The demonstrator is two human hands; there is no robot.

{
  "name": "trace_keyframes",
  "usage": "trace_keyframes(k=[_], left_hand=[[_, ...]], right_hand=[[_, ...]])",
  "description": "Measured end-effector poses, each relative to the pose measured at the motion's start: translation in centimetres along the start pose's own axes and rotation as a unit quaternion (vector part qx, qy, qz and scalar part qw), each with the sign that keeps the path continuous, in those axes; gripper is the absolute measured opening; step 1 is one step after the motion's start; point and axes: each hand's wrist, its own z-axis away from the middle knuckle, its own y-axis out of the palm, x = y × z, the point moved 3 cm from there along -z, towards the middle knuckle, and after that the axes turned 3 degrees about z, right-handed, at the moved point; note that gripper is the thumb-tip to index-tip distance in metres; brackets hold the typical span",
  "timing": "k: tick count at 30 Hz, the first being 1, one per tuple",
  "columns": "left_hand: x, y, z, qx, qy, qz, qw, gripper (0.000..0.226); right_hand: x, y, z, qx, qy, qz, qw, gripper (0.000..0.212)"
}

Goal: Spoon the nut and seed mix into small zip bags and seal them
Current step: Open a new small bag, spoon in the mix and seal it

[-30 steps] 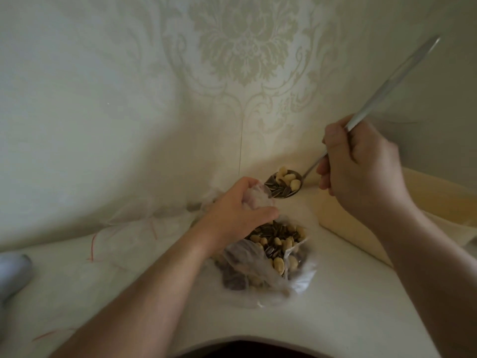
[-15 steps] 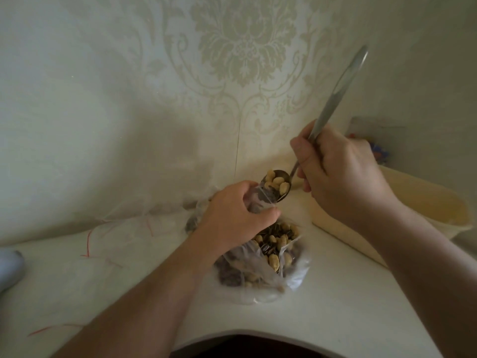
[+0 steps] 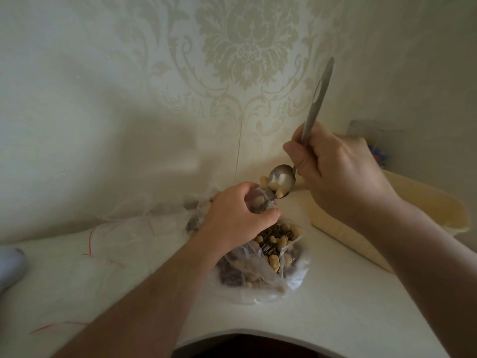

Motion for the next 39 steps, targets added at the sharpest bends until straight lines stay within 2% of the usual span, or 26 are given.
trace_keyframes(k=[2,6,14,15,18,20,22,24,26,27,29,33,36,39], left_hand=[[-0.1,0.0,0.1,0.001,0.002,0.002,1.000,0.031],[-0.2,-0.1,0.2,-0.005,0.011,0.017,1.000,0.050],[-0.4,-0.2,0.2,-0.014,0.016,0.006,1.000,0.036],[-0.4,-0.3,0.2,-0.019,0.014,0.008,1.000,0.039],[0.0,-0.3,0.0,-0.027,0.001,0.006,1.000,0.066],[0.1,-0.3,0.1,-0.024,0.003,0.007,1.000,0.070],[0.0,-0.4,0.1,-0.017,0.004,0.015,1.000,0.067],[0.2,-0.8,0.0,-0.004,-0.008,0.049,0.999,0.048],[0.4,-1.7,-0.5,-0.020,-0.036,0.168,0.985,0.026],[0.5,-2.3,-0.7,-0.040,-0.060,0.227,0.971,0.021],[0.8,-2.5,-0.9,-0.058,-0.082,0.271,0.957,0.021],[1.0,-1.3,-0.9,-0.027,-0.056,0.217,0.974,0.030],[1.1,-1.5,-1.1,-0.011,-0.072,0.203,0.976,0.034],[1.1,-1.4,-1.0,0.044,-0.092,0.183,0.978,0.043]], right_hand=[[0.1,0.1,0.0,0.004,-0.003,0.003,1.000,0.033],[0.0,0.2,0.1,-0.004,-0.009,-0.005,1.000,0.032],[0.5,0.0,0.4,-0.035,-0.041,-0.006,0.999,0.033],[0.6,-0.1,0.4,-0.039,-0.046,-0.007,0.998,0.034],[0.4,0.0,0.4,-0.034,-0.047,-0.009,0.998,0.036],[0.3,0.0,0.5,-0.042,-0.038,-0.018,0.998,0.035],[0.2,-0.2,0.8,-0.063,-0.017,-0.040,0.997,0.029],[-0.6,-0.4,1.1,-0.086,0.019,-0.046,0.995,0.024],[-1.8,-0.3,1.6,-0.091,0.072,-0.029,0.993,0.025],[-2.4,0.0,2.0,-0.083,0.095,-0.019,0.992,0.027],[-3.0,0.9,2.8,-0.046,0.127,-0.020,0.991,0.029],[-3.2,3.5,4.6,0.049,0.129,-0.036,0.990,0.025],[-3.8,4.2,5.3,0.072,0.092,-0.005,0.993,0.018],[-4.5,4.2,5.5,0.087,0.082,0.015,0.993,0.022]])
